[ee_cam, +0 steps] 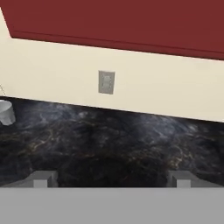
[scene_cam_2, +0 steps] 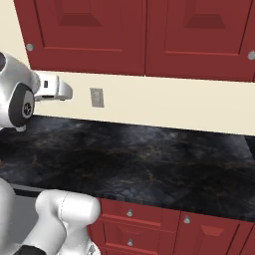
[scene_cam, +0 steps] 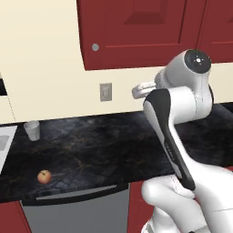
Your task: Open the cabinet. Pick the dish brush and place it next to the sink. Then close the cabinet.
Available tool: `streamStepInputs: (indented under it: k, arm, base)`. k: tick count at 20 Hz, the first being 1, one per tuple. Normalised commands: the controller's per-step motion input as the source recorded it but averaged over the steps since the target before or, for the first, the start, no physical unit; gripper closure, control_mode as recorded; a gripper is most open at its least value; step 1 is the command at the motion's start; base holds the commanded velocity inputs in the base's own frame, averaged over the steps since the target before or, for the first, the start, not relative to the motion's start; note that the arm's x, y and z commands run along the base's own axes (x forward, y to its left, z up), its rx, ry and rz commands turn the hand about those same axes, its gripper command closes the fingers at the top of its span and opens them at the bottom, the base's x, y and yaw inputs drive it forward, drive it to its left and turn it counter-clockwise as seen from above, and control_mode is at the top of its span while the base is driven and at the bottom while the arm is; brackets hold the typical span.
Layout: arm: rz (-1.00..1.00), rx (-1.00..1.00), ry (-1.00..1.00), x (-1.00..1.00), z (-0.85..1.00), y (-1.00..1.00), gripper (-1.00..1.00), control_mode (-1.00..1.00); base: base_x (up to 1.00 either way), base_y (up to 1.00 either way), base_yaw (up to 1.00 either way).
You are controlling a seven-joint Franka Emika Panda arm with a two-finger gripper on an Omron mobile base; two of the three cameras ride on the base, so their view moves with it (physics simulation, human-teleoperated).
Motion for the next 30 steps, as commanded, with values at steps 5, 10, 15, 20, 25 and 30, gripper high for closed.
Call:
streamStepInputs:
  k: [5,10,15,20,25,30]
  arm:
    - [-0.05,0.00,-0.10,-0.23,0.52,0.86,-1.00,-1.00]
    - [0.00,0.00,-0.01,-0.41,0.63,0.59,-1.00,-1.00]
    - [0.02,0.01,-0.01,-0.33,0.39,0.38,-1.00,-1.00]
    - [0.16,0.13,-0.01,-0.01,0.00,0.28,-1.00,-1.00]
    - [0.14,0.02,0.00,0.01,0.00,0.19,-1.00,-1.00]
    - [0.03,0.00,0.00,0.00,0.00,0.00,-1.00,-1.00]
  base:
    - [0.00,0.00,0.00]
    - [0.00,0.00,0.00]
    - [0.00,0.00,0.00]
    - [0.00,0.00,0.00]
    - [0.00,0.00,0.00]
    - [0.00,0.00,0.00]
